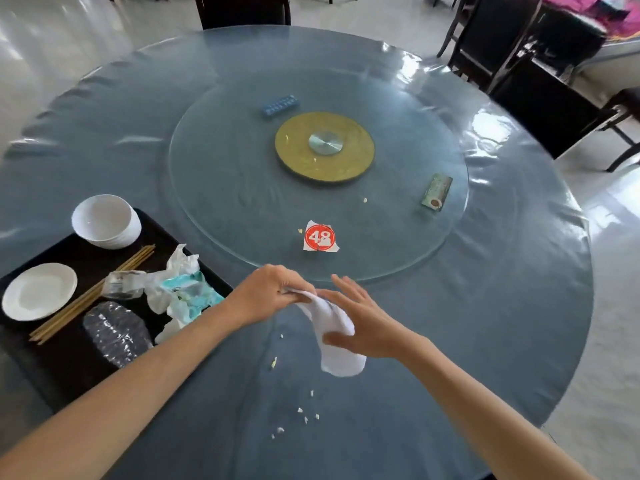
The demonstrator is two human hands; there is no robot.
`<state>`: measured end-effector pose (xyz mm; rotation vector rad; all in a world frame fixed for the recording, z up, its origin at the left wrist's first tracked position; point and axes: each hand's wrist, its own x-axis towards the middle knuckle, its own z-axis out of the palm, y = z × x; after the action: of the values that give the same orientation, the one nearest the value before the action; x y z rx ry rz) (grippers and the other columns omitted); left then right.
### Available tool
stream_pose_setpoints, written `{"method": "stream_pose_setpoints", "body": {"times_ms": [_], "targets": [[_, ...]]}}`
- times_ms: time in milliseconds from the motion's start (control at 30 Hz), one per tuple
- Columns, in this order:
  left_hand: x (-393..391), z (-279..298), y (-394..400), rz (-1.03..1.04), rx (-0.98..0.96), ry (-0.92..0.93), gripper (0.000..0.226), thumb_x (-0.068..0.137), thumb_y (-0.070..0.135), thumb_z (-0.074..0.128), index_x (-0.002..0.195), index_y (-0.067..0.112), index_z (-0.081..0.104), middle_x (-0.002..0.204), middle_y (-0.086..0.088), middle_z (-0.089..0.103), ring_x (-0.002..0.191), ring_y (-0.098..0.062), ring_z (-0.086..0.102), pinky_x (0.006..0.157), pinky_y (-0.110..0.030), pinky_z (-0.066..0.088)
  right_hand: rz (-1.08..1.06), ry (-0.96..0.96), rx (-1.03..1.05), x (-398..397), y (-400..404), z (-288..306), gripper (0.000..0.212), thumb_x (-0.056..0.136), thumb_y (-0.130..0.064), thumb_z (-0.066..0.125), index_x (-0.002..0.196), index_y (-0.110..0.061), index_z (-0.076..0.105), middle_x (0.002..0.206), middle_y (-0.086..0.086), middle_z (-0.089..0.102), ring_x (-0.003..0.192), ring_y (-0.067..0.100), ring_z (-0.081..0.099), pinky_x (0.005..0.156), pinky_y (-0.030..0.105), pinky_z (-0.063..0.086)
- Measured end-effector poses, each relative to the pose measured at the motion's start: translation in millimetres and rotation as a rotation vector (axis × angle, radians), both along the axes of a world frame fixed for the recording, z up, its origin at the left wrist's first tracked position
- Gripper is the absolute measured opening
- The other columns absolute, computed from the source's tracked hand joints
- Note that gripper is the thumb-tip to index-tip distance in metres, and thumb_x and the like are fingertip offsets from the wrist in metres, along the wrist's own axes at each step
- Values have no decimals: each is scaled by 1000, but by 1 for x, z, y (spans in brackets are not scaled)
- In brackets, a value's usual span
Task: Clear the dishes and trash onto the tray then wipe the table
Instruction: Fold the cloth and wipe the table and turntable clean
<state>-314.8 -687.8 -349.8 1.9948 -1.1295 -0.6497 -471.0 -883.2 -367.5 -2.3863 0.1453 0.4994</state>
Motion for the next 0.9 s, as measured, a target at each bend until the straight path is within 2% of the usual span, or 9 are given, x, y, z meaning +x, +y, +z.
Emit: {"method": "stream_pose_setpoints", "body": {"times_ms": [67,167,300,433,533,633,733,800,900], "targets": [[23,2,-6,-25,-76,-12,13,89,14,77,100,20,83,90,1,78,84,-17,69,82,-41,52,24,-38,106,22,-4,-4,71,98,-22,59,157,-45,30,158,-11,46,140,17,45,107,37,42],[61,0,-15,-15,-147,24,15,89,7,75,101,12,83,89,-5,78,85,-22,67,81,-38,51,-55,-160,168,56,-11,-9,72,91,-7,49,148,-50,37,121,-38,58,100,-3,57,83,17,43],[114,-6,-39,14,-249,55,22,87,2,75,108,8,80,96,-10,78,95,-27,69,85,-37,52,-153,-273,199,111,-30,-20,64,95,-9,54,151,-39,43,113,-13,68,84,1,59,79,23,48],[185,-19,-69,89,-232,-92,34,89,8,75,122,15,74,117,-4,75,124,-33,55,104,-45,47,-132,-308,131,185,-60,-23,71,89,2,40,155,-25,44,128,-7,65,105,5,60,93,9,43],[235,-42,-85,305,-64,-167,62,96,31,70,152,22,46,147,-7,56,142,-27,39,116,-46,37,-199,-399,-3,258,-103,-29,67,92,11,42,151,-19,53,133,-3,64,117,16,60,92,6,38],[256,-84,-80,446,238,-138,71,102,36,54,162,16,20,165,-10,30,154,-25,18,122,-43,24,-321,-385,-107,327,-152,-48,63,96,7,40,151,-21,54,141,10,64,125,30,59,91,18,36],[238,-133,-61,391,377,-133,66,105,33,45,163,19,16,171,-2,14,158,-24,3,127,-48,13,-389,-278,-164,379,-190,-76,65,98,-1,36,154,-31,49,153,12,54,136,34,52,105,34,41],[219,-160,-47,360,439,-177,62,107,35,39,163,29,15,172,2,6,158,-24,-3,127,-48,6,-300,-147,-265,399,-201,-96,67,98,-9,38,157,-41,41,168,11,32,153,34,32,124,48,26],[204,-185,-34,352,450,-414,55,107,38,32,161,31,22,171,1,12,158,-27,8,126,-46,7,-100,-25,-478,411,-196,-129,58,104,-42,39,156,-61,21,175,3,2,160,31,4,127,57,7]]}}
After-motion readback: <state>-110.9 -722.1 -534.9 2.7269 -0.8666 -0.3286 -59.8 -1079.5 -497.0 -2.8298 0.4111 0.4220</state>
